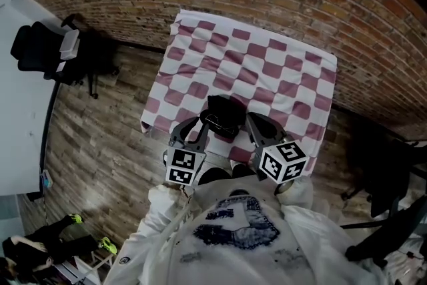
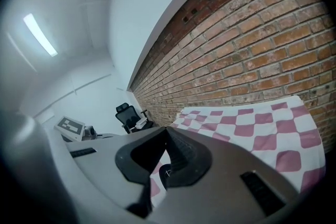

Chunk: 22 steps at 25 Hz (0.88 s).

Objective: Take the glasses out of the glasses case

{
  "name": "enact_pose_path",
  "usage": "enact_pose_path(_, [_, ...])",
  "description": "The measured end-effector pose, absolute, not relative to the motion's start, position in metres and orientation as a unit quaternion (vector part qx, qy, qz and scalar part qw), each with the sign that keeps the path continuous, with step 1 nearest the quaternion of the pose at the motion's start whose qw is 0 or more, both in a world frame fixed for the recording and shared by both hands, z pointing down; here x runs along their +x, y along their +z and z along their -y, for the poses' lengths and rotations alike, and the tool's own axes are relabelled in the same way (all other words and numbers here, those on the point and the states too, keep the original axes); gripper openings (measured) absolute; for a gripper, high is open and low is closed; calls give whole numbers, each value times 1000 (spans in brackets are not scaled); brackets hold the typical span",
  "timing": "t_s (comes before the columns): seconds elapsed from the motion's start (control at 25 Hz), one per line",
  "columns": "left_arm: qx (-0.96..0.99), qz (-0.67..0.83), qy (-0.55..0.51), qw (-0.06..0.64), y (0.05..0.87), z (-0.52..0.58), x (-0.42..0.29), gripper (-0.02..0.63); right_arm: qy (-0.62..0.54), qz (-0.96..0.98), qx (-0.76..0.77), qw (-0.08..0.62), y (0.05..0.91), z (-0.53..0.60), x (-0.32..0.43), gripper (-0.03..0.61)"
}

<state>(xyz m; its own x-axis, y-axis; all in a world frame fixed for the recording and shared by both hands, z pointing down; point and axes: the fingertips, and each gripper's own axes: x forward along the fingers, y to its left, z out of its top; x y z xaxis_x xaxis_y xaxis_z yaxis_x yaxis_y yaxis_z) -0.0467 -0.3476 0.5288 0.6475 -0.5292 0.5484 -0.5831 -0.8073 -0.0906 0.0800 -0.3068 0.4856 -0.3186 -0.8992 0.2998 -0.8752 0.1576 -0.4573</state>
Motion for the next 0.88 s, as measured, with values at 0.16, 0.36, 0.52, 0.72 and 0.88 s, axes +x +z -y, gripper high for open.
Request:
enact_pose_path(0.16, [906,265,328,31,547,351,-41,129,-292,-754,-587,21,492,307,86,14])
enact_pose_path(0.36, [904,202,377,11,569,354,-34,215,-298,-750,-590,21,496,310,91,14])
enact_pose_path(0.52, [906,166,388,1,580,355,-28,256,-303,-745,-594,22,500,311,95,14])
enact_pose_path(0.72, [899,118,421,-25,597,361,-25,268,-309,-739,-599,24,504,314,101,14])
enact_pose_path(0.88, [890,46,449,-60,617,356,-22,267,-314,-736,-600,26,506,316,102,14])
